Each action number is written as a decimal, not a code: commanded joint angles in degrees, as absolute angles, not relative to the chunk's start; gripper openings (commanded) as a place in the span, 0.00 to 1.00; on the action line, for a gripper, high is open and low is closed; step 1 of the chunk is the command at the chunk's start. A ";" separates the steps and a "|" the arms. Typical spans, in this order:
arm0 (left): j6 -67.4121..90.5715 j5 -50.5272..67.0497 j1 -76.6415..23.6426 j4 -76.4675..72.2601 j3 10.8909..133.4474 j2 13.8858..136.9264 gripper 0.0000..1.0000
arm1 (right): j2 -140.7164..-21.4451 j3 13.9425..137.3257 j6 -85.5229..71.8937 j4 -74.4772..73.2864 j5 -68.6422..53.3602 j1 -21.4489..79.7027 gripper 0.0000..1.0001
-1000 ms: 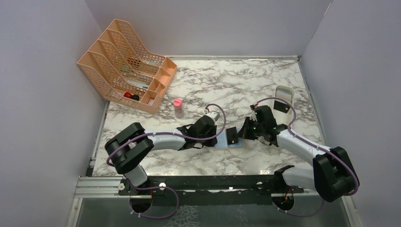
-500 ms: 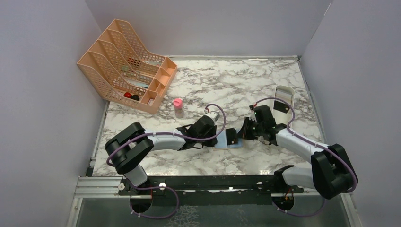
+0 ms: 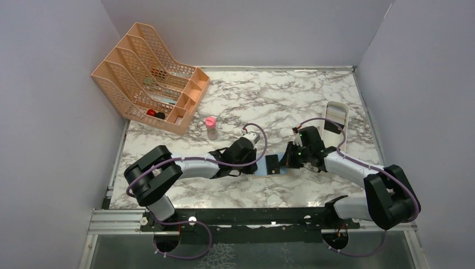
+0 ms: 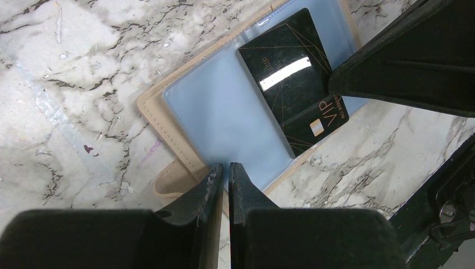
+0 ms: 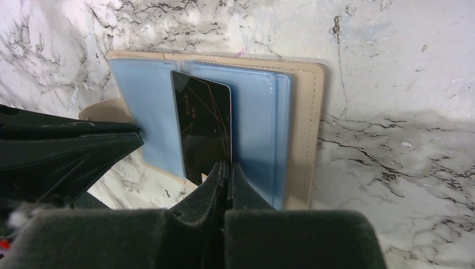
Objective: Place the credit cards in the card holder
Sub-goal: Insert the credit card into the card holder.
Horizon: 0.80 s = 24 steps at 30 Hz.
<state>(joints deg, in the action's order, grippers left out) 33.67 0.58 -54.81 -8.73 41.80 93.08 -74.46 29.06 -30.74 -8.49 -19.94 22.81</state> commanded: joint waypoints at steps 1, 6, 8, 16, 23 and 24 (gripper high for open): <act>33.77 -0.16 -54.67 -7.43 40.21 92.93 0.13 | -74.55 28.90 -29.57 -7.33 -19.81 23.03 0.01; 33.84 -0.20 -54.67 -7.36 39.99 92.75 0.14 | -75.62 29.11 -29.40 -5.84 -22.15 22.98 0.01; 33.84 -0.23 -54.67 -7.32 40.01 92.52 0.14 | -76.29 29.41 -28.99 -6.12 -22.56 22.98 0.01; 34.61 0.03 -54.76 -7.44 39.61 91.17 0.18 | -80.03 30.26 -29.78 -3.55 -26.52 23.07 0.01; 35.36 0.53 -54.76 -7.45 39.07 90.30 0.18 | -80.77 30.93 -31.49 -1.96 -27.12 24.46 0.07; 35.52 0.60 -54.76 -7.47 38.99 90.04 0.19 | -81.04 30.85 -31.70 -1.57 -27.25 24.70 0.07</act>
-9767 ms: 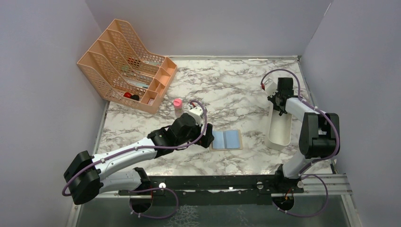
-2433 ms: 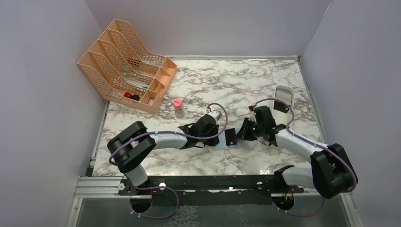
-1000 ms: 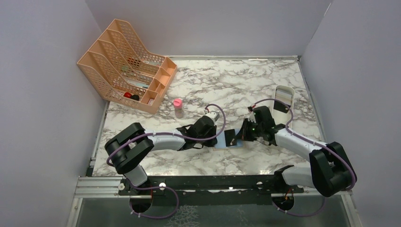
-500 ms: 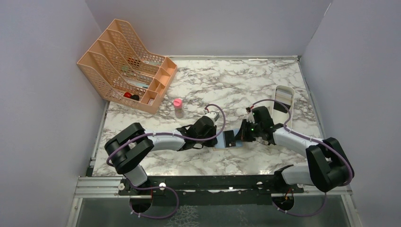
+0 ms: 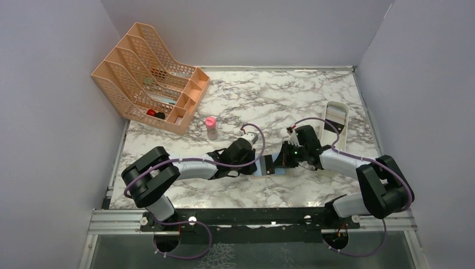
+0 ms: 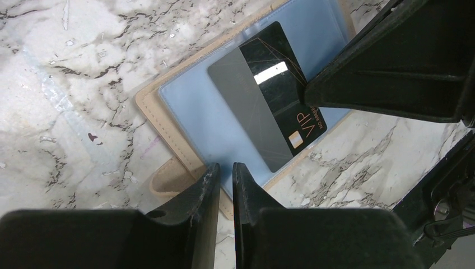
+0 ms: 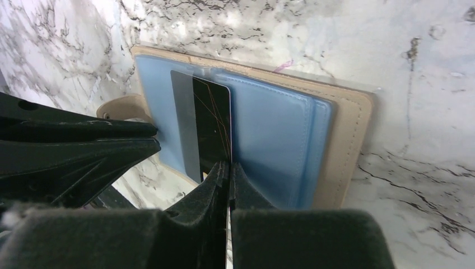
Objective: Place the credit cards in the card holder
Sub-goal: Insert the credit card into the card holder.
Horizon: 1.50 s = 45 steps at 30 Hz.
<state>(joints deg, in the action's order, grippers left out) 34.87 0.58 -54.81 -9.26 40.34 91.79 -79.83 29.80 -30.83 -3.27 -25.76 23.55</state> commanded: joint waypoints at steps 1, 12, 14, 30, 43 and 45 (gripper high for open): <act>35.78 0.53 -54.76 -7.47 38.88 89.74 0.19 | -81.30 30.70 -31.98 -1.10 -27.36 25.12 0.07; 36.48 0.12 -54.76 -7.01 37.96 88.37 0.21 | -83.38 31.71 -35.10 2.06 -26.72 29.82 0.13; 36.61 0.05 -54.76 -6.95 37.59 87.90 0.21 | -83.76 32.31 -35.16 1.98 -26.07 30.70 0.14; 36.82 -1.92 -54.71 -5.43 35.62 83.86 0.26 | -83.59 36.32 -33.75 -1.91 -19.32 33.48 0.34; 40.47 -0.45 -51.38 -4.74 34.03 82.68 0.19 | -86.38 37.40 -35.91 1.64 -21.32 33.66 0.42; 40.12 -0.31 -51.20 -4.84 33.81 83.40 0.18 | -86.84 37.77 -35.86 1.75 -21.44 33.90 0.42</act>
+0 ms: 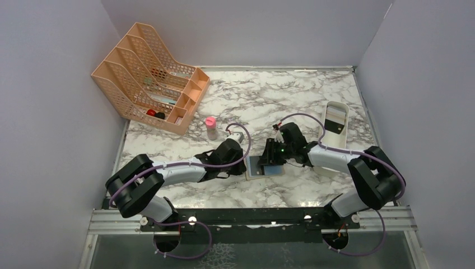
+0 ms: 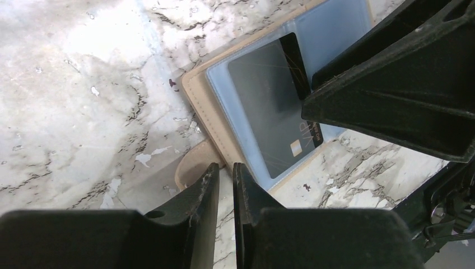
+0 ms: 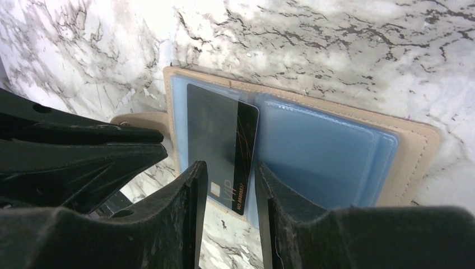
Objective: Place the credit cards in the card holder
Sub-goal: Insert the credit card into the card holder.
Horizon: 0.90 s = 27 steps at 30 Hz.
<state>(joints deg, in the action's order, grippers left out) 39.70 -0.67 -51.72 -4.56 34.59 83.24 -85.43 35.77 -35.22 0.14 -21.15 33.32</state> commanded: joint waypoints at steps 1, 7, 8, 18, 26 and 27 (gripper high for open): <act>39.96 -0.29 -51.16 -5.01 33.79 83.71 0.17 | -86.98 37.93 -35.86 1.88 -21.55 34.04 0.42; 39.12 0.06 -51.10 -6.22 33.82 85.31 0.14 | -88.40 36.62 -36.01 5.61 -24.85 34.70 0.42; 39.11 0.23 -51.09 -6.50 33.86 85.51 0.14 | -88.80 36.27 -35.96 6.82 -25.93 34.79 0.42; 38.26 -0.57 -51.12 -5.63 33.92 85.41 0.14 | -89.72 35.10 -32.77 8.56 -29.14 35.16 0.41; 38.82 1.42 -49.77 -1.59 34.65 82.93 0.14 | -78.03 37.42 -34.27 -6.79 -15.75 35.16 0.42; 38.84 2.07 -49.68 -1.44 35.03 82.23 0.14 | -77.33 37.75 -34.21 -8.33 -14.06 35.16 0.42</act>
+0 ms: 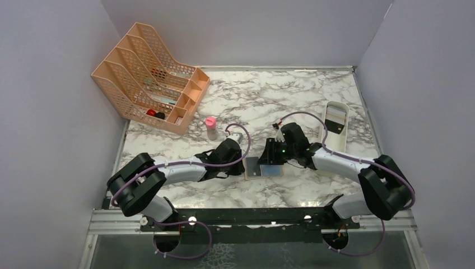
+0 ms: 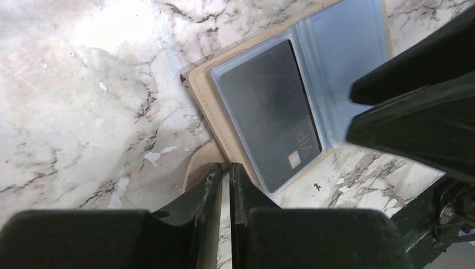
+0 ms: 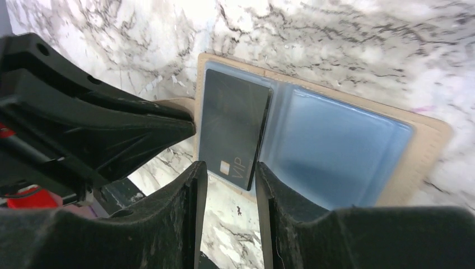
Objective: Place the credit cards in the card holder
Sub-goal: Insert the credit card into the card holder, then turn over the card slot in the card holder.
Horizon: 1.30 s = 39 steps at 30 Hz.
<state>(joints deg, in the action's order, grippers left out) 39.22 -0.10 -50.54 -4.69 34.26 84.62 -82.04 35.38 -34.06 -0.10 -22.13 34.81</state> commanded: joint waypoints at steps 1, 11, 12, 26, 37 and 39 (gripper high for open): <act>38.66 2.74 -49.67 -1.23 35.66 81.62 0.14 | -76.94 37.93 -34.19 -9.34 -12.25 35.16 0.43; 40.37 13.80 -49.70 -8.83 39.05 83.35 0.18 | -76.51 36.73 -34.36 -9.18 -5.49 35.13 0.46; 40.16 13.89 -49.69 -9.05 39.21 84.19 0.17 | -77.25 36.66 -34.43 -8.84 -5.23 35.15 0.45; 38.70 8.06 -49.69 -9.51 36.48 88.36 0.14 | -78.92 34.63 -34.23 -9.04 -2.32 35.16 0.46; 38.17 5.66 -49.71 -8.69 35.43 87.96 0.14 | -78.62 35.22 -33.57 -11.00 -1.16 35.16 0.46; 38.23 5.54 -49.68 -8.85 35.23 87.81 0.14 | -77.70 35.32 -33.49 -11.86 -0.75 35.16 0.46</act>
